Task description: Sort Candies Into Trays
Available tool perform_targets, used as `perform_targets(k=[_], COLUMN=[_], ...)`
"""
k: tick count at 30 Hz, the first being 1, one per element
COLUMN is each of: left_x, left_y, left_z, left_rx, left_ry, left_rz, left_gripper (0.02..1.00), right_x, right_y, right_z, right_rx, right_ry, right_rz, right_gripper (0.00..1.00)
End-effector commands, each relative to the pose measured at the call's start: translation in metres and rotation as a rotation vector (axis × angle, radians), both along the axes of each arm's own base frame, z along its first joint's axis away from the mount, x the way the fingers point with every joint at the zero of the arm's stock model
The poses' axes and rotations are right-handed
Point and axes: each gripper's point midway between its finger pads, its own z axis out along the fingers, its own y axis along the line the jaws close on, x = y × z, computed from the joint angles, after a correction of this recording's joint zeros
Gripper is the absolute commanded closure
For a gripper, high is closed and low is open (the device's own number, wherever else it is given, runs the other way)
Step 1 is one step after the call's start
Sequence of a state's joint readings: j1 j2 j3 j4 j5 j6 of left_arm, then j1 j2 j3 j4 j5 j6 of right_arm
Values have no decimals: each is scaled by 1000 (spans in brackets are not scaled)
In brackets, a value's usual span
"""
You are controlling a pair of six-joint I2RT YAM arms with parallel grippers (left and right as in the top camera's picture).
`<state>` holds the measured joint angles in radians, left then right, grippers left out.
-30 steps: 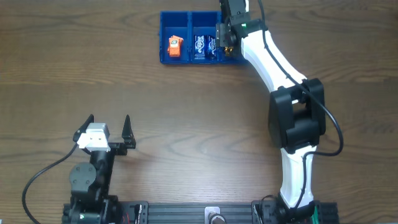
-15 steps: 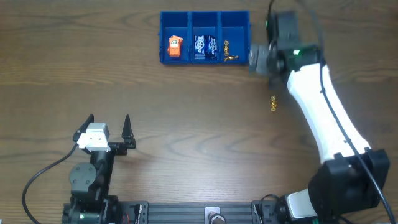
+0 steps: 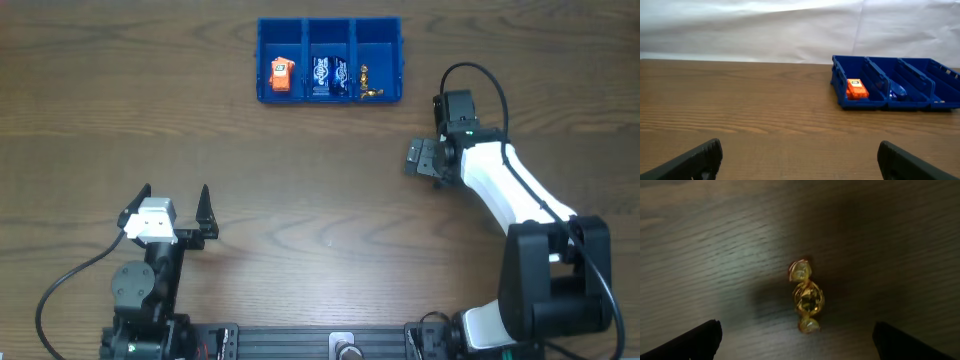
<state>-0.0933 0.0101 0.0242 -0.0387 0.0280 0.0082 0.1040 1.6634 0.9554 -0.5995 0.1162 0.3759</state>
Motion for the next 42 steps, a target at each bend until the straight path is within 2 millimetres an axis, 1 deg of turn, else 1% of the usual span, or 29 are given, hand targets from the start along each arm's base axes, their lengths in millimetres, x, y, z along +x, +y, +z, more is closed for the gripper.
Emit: perform_targets(k=[1, 5, 10, 11, 13, 18, 20, 24, 26, 29, 34, 42], left_x=[-1, -1, -1, -1, -1, -1, -1, -1, -1, -1, -1, -1], left_y=[2, 2, 2, 2, 2, 2, 2, 2, 2, 2, 2, 2], left_z=[-18, -18, -18, -18, -18, -18, -18, -18, -18, -18, -18, -18], left_rx=[20, 20, 20, 20, 20, 20, 20, 20, 20, 20, 20, 20], left_ry=[51, 51, 51, 51, 51, 51, 51, 51, 51, 51, 51, 51], left_rz=[11, 11, 10, 11, 11, 11, 11, 11, 10, 11, 11, 11], left_gripper=[20, 20, 20, 20, 20, 20, 20, 20, 20, 20, 20, 20], right_x=[-1, -1, -2, -2, -1, 0, 1, 1, 1, 1, 5, 8], right_y=[-3, -3, -3, -3, -3, -3, -3, -5, -6, -8, -12, -15], right_z=[-16, -19, -29, -31, -31, -31, -30, -30, -30, -30, -29, -28], right_rx=[14, 14, 12, 11, 11, 11, 11, 11, 7, -4, -21, -38], right_ry=[36, 43, 64, 66, 62, 59, 56, 55, 55, 53, 35, 24], right_rz=[-28, -28, -29, -29, -29, -29, -30, -35, -36, -38, -48, -53], right_gripper=[40, 91, 154, 187, 218, 408, 516, 623, 649, 656, 636, 652])
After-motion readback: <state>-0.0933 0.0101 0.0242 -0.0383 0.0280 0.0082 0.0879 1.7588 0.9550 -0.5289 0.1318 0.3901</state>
